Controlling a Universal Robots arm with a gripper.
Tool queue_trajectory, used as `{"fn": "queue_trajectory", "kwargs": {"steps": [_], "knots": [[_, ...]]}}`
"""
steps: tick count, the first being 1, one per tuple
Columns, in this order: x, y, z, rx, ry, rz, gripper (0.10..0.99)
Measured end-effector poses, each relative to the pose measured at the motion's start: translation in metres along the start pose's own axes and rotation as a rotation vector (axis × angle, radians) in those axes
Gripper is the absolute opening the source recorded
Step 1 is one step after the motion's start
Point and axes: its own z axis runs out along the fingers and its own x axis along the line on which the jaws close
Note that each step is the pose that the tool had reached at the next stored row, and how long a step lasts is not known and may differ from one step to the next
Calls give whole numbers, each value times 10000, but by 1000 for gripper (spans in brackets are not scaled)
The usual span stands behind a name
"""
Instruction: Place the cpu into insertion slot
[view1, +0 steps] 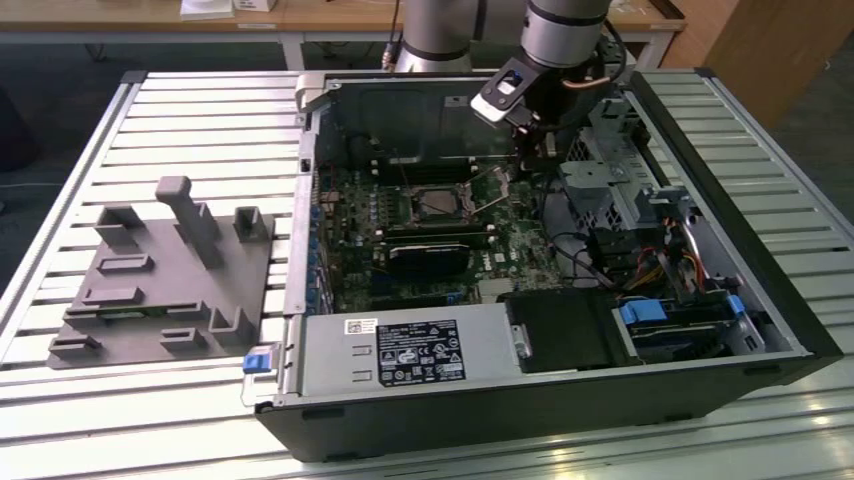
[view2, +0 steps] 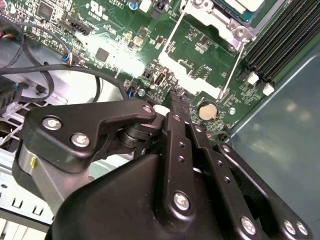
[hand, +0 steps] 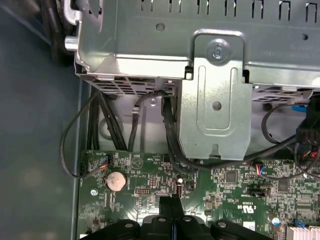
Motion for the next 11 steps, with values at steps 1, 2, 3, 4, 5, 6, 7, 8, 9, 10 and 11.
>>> {"fn": "queue_trajectory", "kwargs": {"steps": [1,2,3,4,5,6,7,8,9,10,11], "knots": [[1,1,17,9,-2,0,106],[3,4,34,22,-1,0,106],[6,7,48,36,-1,0,106],[7,9,63,49,-2,0,106],[8,11,75,62,-2,0,106],[8,10,83,67,-1,0,106],[8,10,84,68,-3,1,106],[8,8,84,69,-4,0,106],[8,4,85,69,-3,0,106],[9,1,85,69,-3,0,106],[10,-47,81,69,-2,0,106]]}}
